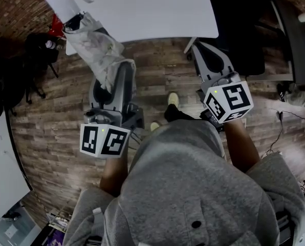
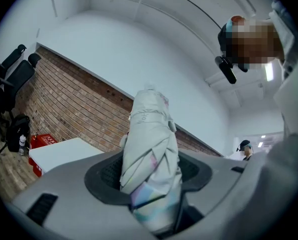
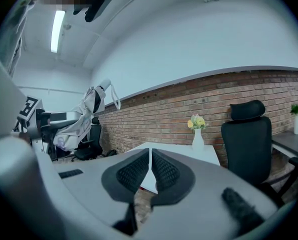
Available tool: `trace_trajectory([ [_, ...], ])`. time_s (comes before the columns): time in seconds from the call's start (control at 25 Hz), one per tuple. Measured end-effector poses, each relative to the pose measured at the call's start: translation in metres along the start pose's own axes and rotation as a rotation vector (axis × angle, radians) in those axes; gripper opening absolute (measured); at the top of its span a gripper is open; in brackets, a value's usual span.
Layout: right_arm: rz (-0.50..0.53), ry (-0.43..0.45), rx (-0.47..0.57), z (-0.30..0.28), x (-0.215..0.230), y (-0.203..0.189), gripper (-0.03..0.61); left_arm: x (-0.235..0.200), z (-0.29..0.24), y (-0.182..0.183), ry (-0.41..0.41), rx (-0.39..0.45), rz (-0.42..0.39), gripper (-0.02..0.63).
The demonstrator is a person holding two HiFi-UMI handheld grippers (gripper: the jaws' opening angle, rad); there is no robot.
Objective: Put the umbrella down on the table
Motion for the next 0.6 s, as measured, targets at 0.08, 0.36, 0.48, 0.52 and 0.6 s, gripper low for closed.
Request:
trace_trajectory([
  [0.08, -0.001, 0.003, 0.002, -0.0017, 0.0024, 0.0004, 0.032, 0.0007, -0.0028, 0.0006, 0.001, 0.003, -0.001, 0.258],
  [0.36, 0.001, 0.021, 0.015, -0.0041, 0.0077, -0.0009, 0.032, 0.0056, -0.0085, 0.0008, 0.001, 0.021, -0.022, 0.258],
  [0.48, 0.001, 0.025, 0.021, -0.0045, 0.008, -0.0014, 0.032, 0.0068, -0.0085, 0.0011, 0.001, 0.024, -0.026, 0.258],
  [0.52, 0.002, 0.028, 0.023, -0.0056, 0.0079, -0.0017, 0.032, 0.0068, -0.0082, 0.0013, 0.003, 0.027, -0.028, 0.258],
  [0.6, 0.002, 0.035, 0.026, -0.008, 0.0083, -0.0025, 0.032, 0.0067, -0.0081, 0.0013, 0.007, 0.031, -0.032, 0.258],
])
Point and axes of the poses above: the fingertips, and each gripper's own axes: z backward along the fingers, x to its right, y out of its top, the point moved 9 cm from there along z, backward along the fingers, and after that the axes turned 4 degrees about z, right-handed, at the moved point
